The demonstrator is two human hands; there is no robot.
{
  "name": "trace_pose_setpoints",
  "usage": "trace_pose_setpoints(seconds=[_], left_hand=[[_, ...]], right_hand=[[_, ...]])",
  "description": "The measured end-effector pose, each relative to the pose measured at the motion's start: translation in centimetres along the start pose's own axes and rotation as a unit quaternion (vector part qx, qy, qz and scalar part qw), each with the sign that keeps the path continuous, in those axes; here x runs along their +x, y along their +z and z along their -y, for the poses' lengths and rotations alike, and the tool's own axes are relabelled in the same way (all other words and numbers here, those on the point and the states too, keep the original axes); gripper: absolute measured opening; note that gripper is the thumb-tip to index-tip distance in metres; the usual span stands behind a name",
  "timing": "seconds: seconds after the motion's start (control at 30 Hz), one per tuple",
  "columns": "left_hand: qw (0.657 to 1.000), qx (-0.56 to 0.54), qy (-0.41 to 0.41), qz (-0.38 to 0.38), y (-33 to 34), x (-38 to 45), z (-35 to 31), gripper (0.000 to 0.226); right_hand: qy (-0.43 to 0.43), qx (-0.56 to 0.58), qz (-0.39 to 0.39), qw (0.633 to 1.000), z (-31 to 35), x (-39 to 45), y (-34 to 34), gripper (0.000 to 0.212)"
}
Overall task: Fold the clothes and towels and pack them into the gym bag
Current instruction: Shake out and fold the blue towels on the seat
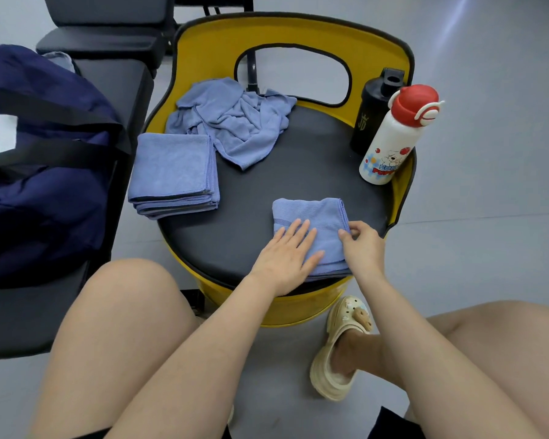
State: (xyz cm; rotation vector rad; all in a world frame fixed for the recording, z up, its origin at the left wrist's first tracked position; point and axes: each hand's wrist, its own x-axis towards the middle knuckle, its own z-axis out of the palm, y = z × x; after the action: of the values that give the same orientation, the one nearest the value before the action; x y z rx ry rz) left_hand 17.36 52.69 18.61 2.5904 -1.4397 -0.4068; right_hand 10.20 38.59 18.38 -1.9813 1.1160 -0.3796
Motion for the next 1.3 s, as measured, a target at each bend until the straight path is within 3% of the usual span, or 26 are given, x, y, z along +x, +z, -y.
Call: trace_pose_setpoints(seconds=[0.1,0.17,0.3,0.37,0.43,0.67,0.8,0.97,1.3], left_hand=[[0.997,-0.019,-0.029,-0.063,-0.4,0.6,0.0,0.051],[0.995,-0.017,-0.053,-0.088,-0.4,1.2,0.3,0.051],[0.994,0.019,-0.073,-0.082,0.0,2.5,0.9,0.052],[0.994,0.035,-0.078,-0.075,0.3,2.9,0.9,0.052],[0.993,0.039,-0.088,-0.067,0.6,3.1,0.9,0.053],[0.994,-0.043,-0.087,-0.052,0.6,3.3,1.1,0.055],[0.996,-0.044,-0.068,-0.044,-0.1,2.8,1.4,0.054],[0.997,0.006,-0.034,-0.066,0.2,1.0,1.2,0.054],[0.997,0.047,-0.025,-0.048,0.1,0.6,3.0,0.054]], right_hand=[[-0.101,-0.167,-0.060,0.979,0.2,-0.1,0.1,0.032],[-0.212,-0.201,-0.067,0.954,0.5,0.2,0.7,0.031],[-0.355,-0.276,0.083,0.889,0.5,0.7,3.2,0.049],[-0.333,-0.340,0.118,0.872,0.2,1.0,3.7,0.053],[-0.282,-0.363,0.127,0.879,-0.2,1.5,3.5,0.052],[-0.212,-0.312,0.161,0.912,-0.4,2.1,2.9,0.055],[-0.213,-0.302,0.166,0.914,0.1,2.0,2.6,0.054],[-0.253,-0.302,0.086,0.915,-0.6,0.3,1.5,0.052],[-0.246,-0.334,0.134,0.900,-1.0,0.4,2.6,0.055]])
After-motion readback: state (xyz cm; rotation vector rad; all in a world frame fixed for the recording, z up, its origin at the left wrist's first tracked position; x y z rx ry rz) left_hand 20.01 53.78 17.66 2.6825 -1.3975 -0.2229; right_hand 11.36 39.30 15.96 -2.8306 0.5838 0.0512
